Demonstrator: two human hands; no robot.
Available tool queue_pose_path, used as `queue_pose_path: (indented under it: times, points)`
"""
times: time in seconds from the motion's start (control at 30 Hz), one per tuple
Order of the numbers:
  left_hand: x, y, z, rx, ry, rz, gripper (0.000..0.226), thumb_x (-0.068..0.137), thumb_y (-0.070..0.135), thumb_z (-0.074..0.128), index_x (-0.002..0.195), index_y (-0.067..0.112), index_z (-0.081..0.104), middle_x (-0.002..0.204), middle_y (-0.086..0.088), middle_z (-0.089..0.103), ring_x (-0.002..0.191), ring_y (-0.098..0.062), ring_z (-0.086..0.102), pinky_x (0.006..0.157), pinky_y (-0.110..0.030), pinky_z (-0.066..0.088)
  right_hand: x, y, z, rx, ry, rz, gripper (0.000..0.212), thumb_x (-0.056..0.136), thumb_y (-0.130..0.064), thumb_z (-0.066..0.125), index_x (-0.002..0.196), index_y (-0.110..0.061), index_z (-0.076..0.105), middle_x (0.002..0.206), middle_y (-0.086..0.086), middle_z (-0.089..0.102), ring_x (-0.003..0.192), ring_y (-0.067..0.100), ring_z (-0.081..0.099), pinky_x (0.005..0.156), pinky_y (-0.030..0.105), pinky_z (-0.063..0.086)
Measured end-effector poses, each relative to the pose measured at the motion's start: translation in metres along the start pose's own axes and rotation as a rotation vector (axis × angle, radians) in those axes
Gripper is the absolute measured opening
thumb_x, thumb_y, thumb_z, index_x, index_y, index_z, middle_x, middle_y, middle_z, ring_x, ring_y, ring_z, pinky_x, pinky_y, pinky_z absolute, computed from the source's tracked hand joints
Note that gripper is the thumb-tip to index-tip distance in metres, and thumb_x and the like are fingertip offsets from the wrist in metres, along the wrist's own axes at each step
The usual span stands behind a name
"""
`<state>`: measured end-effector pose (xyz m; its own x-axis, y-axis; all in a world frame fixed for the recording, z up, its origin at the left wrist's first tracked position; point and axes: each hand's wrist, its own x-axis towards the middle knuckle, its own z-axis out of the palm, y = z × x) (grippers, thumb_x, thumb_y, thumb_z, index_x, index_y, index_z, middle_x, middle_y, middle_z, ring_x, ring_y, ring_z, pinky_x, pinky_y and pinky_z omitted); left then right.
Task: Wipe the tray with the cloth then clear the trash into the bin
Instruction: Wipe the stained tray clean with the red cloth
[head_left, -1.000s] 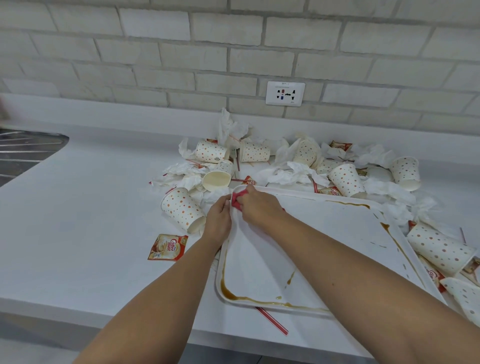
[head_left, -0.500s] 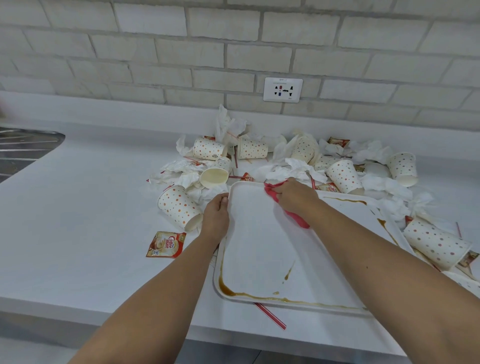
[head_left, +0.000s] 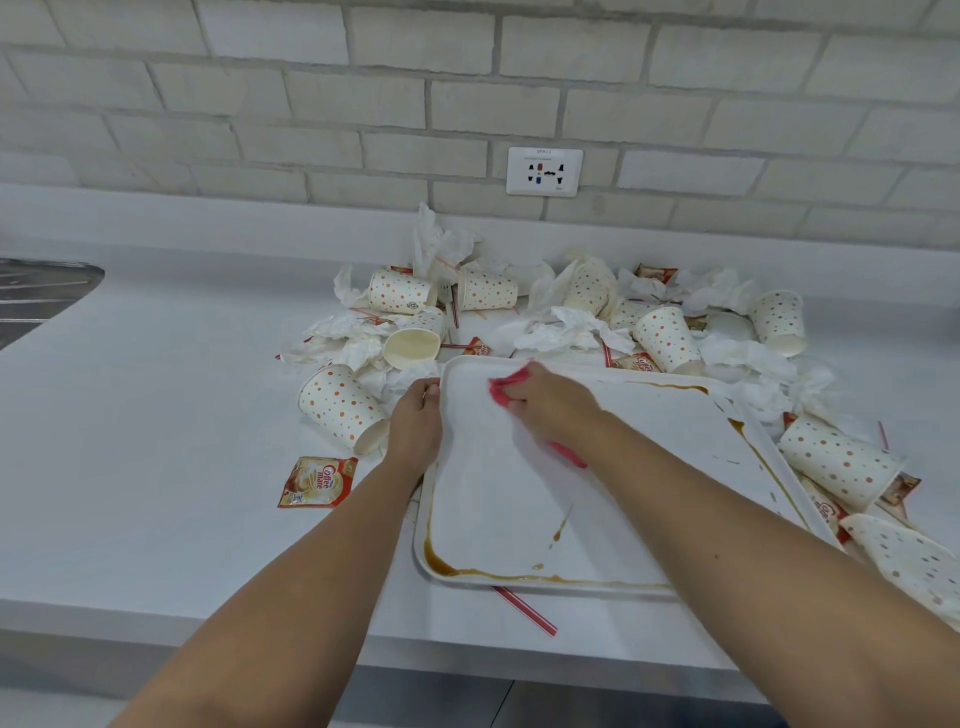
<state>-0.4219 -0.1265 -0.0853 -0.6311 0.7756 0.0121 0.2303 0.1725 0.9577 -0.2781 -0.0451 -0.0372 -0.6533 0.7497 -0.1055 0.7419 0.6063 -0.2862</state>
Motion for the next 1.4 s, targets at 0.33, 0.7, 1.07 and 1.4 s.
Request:
queue_pose_path:
  times: [0.33, 0.7, 1.07, 1.4]
  points:
    - [-0.003, 0.005, 0.0, -0.071, 0.017, -0.014, 0.034, 0.097, 0.01, 0.038, 0.124, 0.007, 0.058, 0.118, -0.007, 0.062, 0.107, -0.019, 0.056, 0.091, -0.028, 0.044, -0.048, -0.045, 0.013, -0.262, -0.199, -0.431, 0.033, 0.1, -0.033, 0.04, 0.129, -0.035, 0.055, 0.116, 0.003, 0.042, 0.097, 0.022, 0.051, 0.071, 0.032, 0.044]
    - [-0.002, 0.005, 0.004, -0.02, -0.004, 0.02, 0.034, 0.095, 0.003, 0.038, 0.116, 0.01, 0.064, 0.101, 0.0, 0.06, 0.091, -0.016, 0.052, 0.084, -0.025, 0.039, -0.077, -0.021, -0.009, -0.207, -0.323, -0.426, 0.034, 0.096, -0.032, 0.051, 0.129, -0.039, 0.056, 0.119, -0.003, 0.046, 0.104, 0.016, 0.052, 0.074, 0.025, 0.037]
    - [0.002, 0.006, 0.006, 0.064, 0.015, -0.033, 0.036, 0.096, 0.005, 0.04, 0.13, 0.002, 0.054, 0.13, -0.013, 0.058, 0.12, -0.026, 0.053, 0.103, -0.03, 0.04, -0.082, -0.056, -0.001, -0.169, -0.399, -0.451, 0.039, 0.101, -0.022, 0.038, 0.135, -0.032, 0.051, 0.114, 0.0, 0.038, 0.098, 0.018, 0.047, 0.083, 0.027, 0.036]
    - [0.004, 0.005, 0.007, 0.061, -0.013, -0.083, 0.037, 0.097, 0.007, 0.04, 0.133, 0.005, 0.051, 0.135, -0.01, 0.055, 0.122, -0.025, 0.052, 0.096, -0.021, 0.037, -0.096, -0.032, -0.02, -0.175, -0.498, -0.442, 0.035, 0.097, -0.015, 0.047, 0.12, -0.033, 0.065, 0.104, -0.013, 0.038, 0.09, 0.004, 0.04, 0.078, 0.017, 0.03]
